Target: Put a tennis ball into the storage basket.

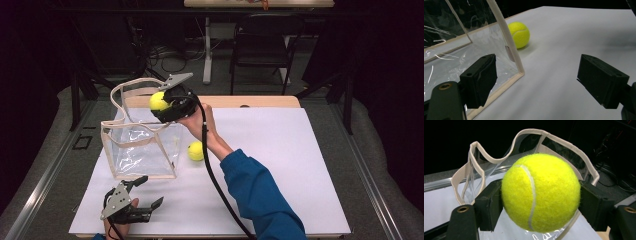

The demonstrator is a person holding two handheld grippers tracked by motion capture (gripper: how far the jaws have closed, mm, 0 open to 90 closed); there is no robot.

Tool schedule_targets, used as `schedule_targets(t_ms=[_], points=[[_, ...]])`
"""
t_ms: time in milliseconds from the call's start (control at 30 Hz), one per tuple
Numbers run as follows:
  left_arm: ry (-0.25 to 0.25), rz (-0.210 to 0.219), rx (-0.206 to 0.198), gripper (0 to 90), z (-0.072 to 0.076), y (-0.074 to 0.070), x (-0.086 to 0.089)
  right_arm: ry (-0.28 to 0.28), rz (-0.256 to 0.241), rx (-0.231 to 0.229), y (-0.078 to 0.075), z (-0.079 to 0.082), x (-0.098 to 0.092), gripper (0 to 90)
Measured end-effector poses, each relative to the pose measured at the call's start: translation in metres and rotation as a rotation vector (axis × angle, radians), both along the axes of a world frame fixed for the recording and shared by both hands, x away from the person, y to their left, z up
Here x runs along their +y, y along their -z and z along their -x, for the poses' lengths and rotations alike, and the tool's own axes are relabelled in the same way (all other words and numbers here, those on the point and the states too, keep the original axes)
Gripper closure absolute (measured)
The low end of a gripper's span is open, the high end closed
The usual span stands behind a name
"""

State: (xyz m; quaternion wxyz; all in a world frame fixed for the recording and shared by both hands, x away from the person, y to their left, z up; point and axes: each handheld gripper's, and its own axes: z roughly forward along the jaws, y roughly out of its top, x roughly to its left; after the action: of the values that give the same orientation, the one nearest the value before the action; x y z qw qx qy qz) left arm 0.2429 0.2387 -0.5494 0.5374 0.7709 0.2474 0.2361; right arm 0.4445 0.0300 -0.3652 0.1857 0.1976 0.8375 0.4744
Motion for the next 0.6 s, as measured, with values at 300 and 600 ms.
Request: schedule_targets(t_ms=[300,600], points=[[-0.002,-0.001,0.0,16.0,0.0,0.0,0.0,0.002,0.043,0.032,0.004,-0.003,0.008,25.8],[-0.002,0.002,-0.001,16.0,0.001,0.0,0.0,0.006,0.089,0.071,0.009,-0.006,0.016,25.5]])
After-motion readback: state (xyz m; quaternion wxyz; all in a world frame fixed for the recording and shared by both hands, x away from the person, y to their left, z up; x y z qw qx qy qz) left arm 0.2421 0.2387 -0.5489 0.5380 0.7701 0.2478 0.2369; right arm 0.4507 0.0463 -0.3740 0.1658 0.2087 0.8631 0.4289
